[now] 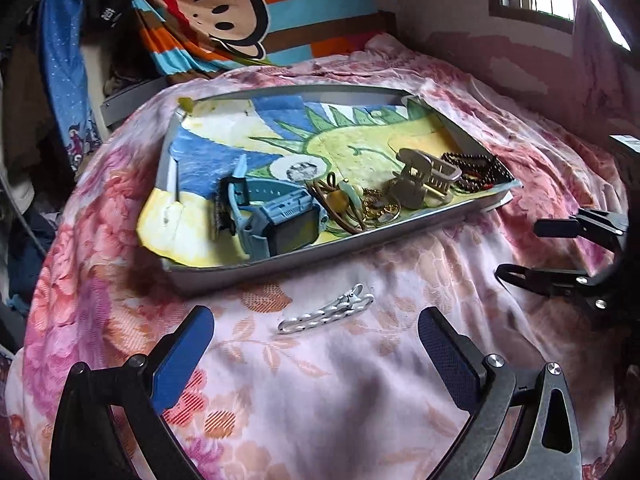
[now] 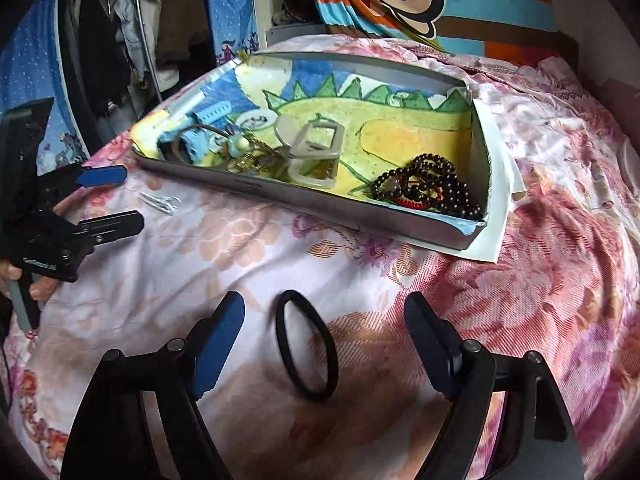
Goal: Organize jewelry
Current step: 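Move the left tool toward the silver link chain while the right tool approaches the black hair tie, then grasp the silver link chain with the left tool while the right tool grasps the black hair tie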
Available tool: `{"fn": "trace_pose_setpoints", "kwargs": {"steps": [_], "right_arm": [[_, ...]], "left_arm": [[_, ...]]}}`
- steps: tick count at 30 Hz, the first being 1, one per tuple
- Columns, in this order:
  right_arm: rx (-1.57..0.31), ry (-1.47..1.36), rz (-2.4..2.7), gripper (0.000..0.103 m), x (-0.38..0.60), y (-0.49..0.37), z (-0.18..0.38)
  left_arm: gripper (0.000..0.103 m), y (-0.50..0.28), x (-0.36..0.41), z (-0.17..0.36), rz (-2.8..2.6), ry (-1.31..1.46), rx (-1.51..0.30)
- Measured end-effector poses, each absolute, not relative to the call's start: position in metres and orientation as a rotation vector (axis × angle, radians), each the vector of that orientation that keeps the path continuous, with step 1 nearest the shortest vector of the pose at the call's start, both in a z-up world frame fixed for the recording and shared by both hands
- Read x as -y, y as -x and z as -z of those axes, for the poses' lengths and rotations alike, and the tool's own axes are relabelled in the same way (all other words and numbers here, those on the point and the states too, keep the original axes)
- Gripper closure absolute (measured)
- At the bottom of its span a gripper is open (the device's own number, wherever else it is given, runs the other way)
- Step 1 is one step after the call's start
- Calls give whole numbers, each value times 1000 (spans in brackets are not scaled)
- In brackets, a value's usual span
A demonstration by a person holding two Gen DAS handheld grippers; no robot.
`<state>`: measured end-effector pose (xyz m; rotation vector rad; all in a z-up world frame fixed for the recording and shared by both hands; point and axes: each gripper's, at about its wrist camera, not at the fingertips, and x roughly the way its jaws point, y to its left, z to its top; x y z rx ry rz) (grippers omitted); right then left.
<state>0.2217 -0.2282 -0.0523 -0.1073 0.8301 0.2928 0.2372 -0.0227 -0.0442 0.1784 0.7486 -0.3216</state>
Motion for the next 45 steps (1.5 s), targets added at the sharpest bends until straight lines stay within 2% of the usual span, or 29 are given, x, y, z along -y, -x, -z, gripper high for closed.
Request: {"fn": "trace_pose_setpoints", "kwargs": {"steps": [7, 9, 18, 24, 29, 38, 40, 45], "right_arm": [[-854, 121, -291, 27, 224, -225, 61], [-860, 128, -293, 34, 224, -225, 63], [-871, 133, -302, 37, 224, -225, 67], [-870, 133, -301, 37, 224, -225, 67], [-874, 125, -304, 40, 225, -225, 67], [-956, 88, -335, 40, 225, -225, 69], [-958, 99, -338, 43, 222, -224, 70], [-958, 108, -340, 63, 220, -222, 69]], "left_arm": [[4, -245, 25, 52, 359, -197, -768], [7, -248, 27, 53, 365, -214, -770], [20, -251, 32, 56, 390, -259, -771], [35, -248, 37, 57, 419, -278, -775], [54, -247, 37, 57, 440, -278, -792], [82, -245, 39, 59, 459, -274, -828], [84, -244, 41, 60, 451, -282, -837], [90, -241, 46, 60, 425, -298, -858]]}}
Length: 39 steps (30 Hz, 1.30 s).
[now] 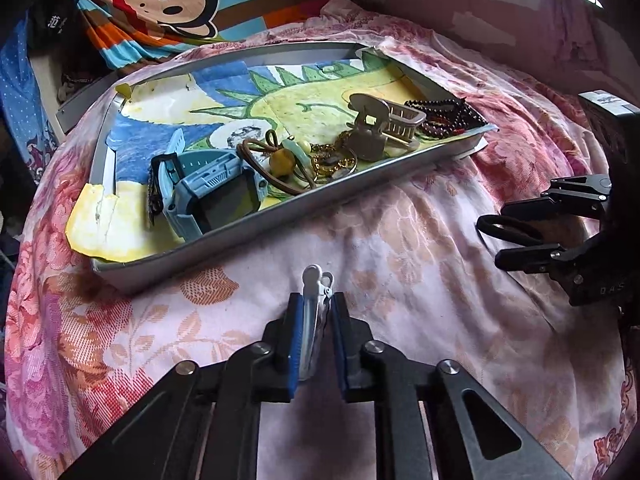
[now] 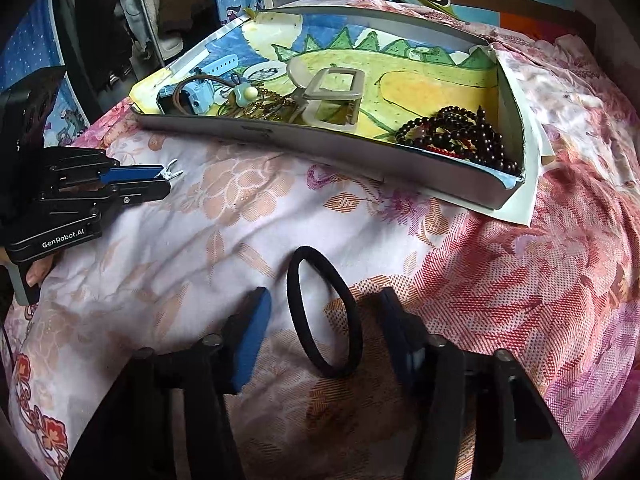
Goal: Organize jewelry
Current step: 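Grasp the silver link chain with the left tool while the right tool grasps the black hair tie, then carry the silver chain with the left tool into the tray while the right tool carries the hair tie there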
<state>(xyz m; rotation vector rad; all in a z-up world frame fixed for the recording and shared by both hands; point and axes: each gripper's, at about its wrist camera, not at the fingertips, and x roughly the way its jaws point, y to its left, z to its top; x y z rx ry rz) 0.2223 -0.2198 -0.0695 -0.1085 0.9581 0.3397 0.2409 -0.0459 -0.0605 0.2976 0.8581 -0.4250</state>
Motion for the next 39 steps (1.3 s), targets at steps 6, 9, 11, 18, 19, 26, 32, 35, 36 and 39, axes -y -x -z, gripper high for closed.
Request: {"fn": "trace_pose_setpoints", "kwargs": {"steps": [6, 9, 11, 18, 19, 26, 32, 35, 36, 39], "right_arm": [[-956, 116, -356, 89, 218, -222, 71], [-947, 127, -368, 97, 215, -220, 70], [-934, 133, -373, 97, 214, -219, 68], [-836, 92, -378, 97, 221, -214, 49], [-822, 87, -379, 97, 221, -213, 46], [-756, 60, -384, 97, 222, -208, 32], [-684, 22, -366, 97, 229, -206, 16], [-659, 7, -354, 97, 233, -209, 9], [-655, 7, -352, 97, 234, -211, 8], [-633, -17, -349, 97, 236, -225, -2]], "left_arm": [[90, -238, 49, 61, 398, -298, -859], [91, -238, 49, 60, 388, -287, -860], [91, -238, 48, 58, 389, -259, -864], [91, -235, 51, 49, 425, -170, -864], [91, -234, 53, 47, 428, -166, -859], [91, -227, 66, 32, 438, -158, -819], [91, -227, 71, 15, 428, -142, -777], [91, -231, 69, 6, 415, -112, -756], [91, -232, 69, 4, 409, -102, -749], [91, -239, 67, 1, 390, -80, -738]]}}
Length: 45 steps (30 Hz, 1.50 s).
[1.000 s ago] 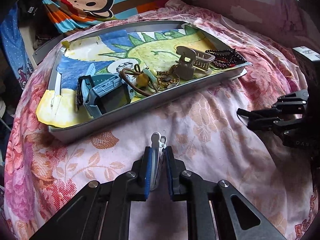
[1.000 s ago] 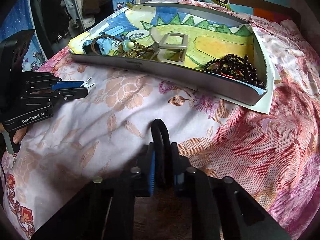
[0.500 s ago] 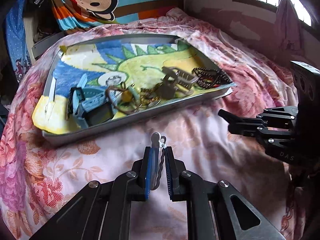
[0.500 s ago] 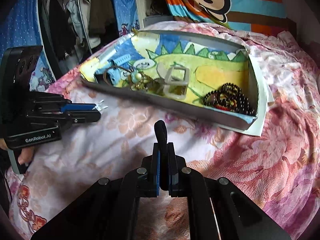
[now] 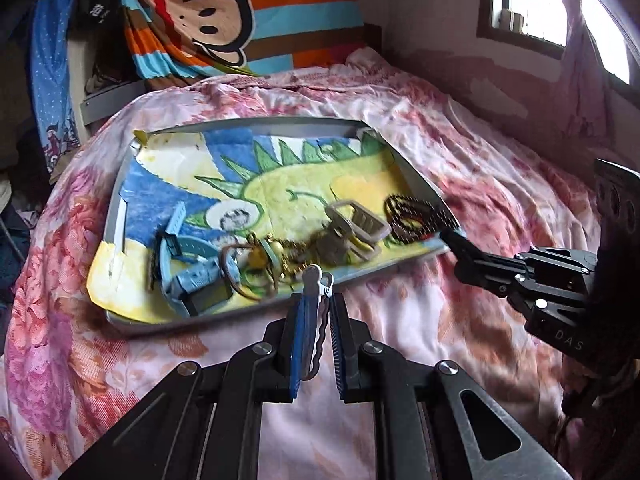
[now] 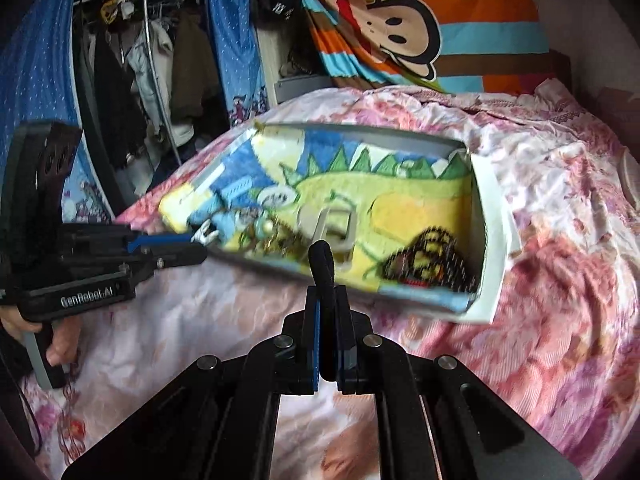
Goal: Organize jewelry
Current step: 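Carry the silver chain with the left tool into the tray while the right tool carries the hair tie there, then open both tools in the tray and withdraw them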
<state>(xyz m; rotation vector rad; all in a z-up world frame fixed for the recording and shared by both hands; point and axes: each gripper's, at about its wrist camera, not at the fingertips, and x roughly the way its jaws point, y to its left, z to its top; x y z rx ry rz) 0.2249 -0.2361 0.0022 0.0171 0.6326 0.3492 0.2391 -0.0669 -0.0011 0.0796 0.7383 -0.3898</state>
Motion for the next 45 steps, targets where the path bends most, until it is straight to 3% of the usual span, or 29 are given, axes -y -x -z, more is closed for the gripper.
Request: {"fn": "trace_pose_setpoints", "kwargs": {"steps": [8, 17, 23, 34, 38, 42, 44, 45], "right_arm": [[-616, -100, -324, 97, 243, -288, -18], [-737, -209, -302, 97, 254, -367, 10], [-787, -167, -276, 97, 245, -380, 31], [-799, -68, -242, 94, 242, -375, 38], [-776, -67, -236, 65, 246, -371, 36], [-744, -60, -225, 58, 249, -364, 30], [-726, -49, -210, 45, 250, -360, 26], [-715, -46, -205, 40, 252, -357, 23]], "left_arm": [[91, -291, 76, -17, 360, -14, -704], [91, -372, 87, -13, 321, 89, -783], [90, -397, 87, 10, 276, 150, -893], [90, -400, 84, 21, 252, 191, -927], [78, -399, 78, 17, 250, 195, -911], [65, -395, 73, 12, 252, 217, -886], [35, -390, 68, 8, 249, 248, -859], [29, -387, 65, 5, 243, 267, -837]]}}
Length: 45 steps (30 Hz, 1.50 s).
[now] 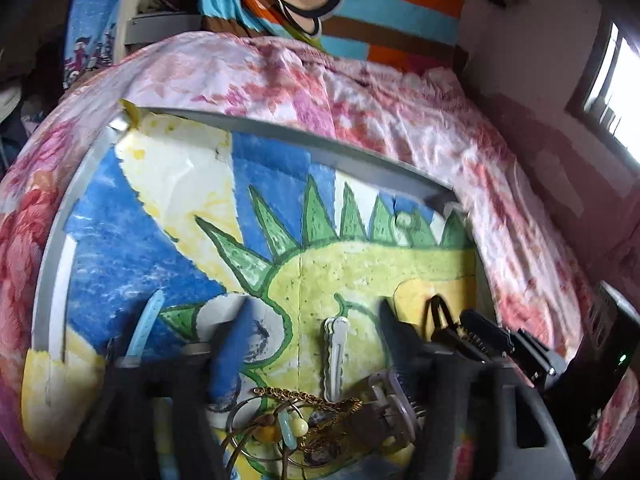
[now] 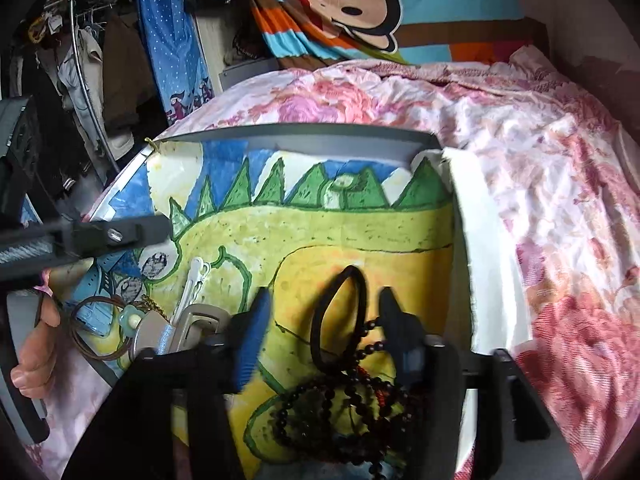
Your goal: Organize jewelry
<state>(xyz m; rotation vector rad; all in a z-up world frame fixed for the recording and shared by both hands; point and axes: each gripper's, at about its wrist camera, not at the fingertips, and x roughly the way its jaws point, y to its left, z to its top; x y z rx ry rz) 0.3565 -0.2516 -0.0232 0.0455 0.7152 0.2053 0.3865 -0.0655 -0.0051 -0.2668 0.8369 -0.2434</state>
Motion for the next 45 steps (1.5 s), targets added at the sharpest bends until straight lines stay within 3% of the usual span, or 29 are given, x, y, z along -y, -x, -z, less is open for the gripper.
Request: {"fn": "trace_pose_setpoints", "kwargs": {"steps": [3, 5, 9, 17, 29, 45], "right_arm": [[-692, -42, -189, 30, 255, -347, 14], [-670, -41, -179, 25, 258, -339, 7], [-625, -25, -169, 13, 260, -318, -10], [-503, -2, -174, 8, 252, -253, -52], [-333, -55, -156, 2, 247, -141, -99], [-258, -26, -156, 2, 218, -39, -82]], "left_arm": [[25, -378, 60, -5, 240, 289, -793], [16, -370, 58, -13, 227, 286, -770], [7, -350, 53, -30, 210, 277, -706], [1, -290, 47, -64, 162, 205, -568], [0, -182, 32, -105, 156, 153, -426], [0, -71, 3, -94, 78, 93, -350]]}}
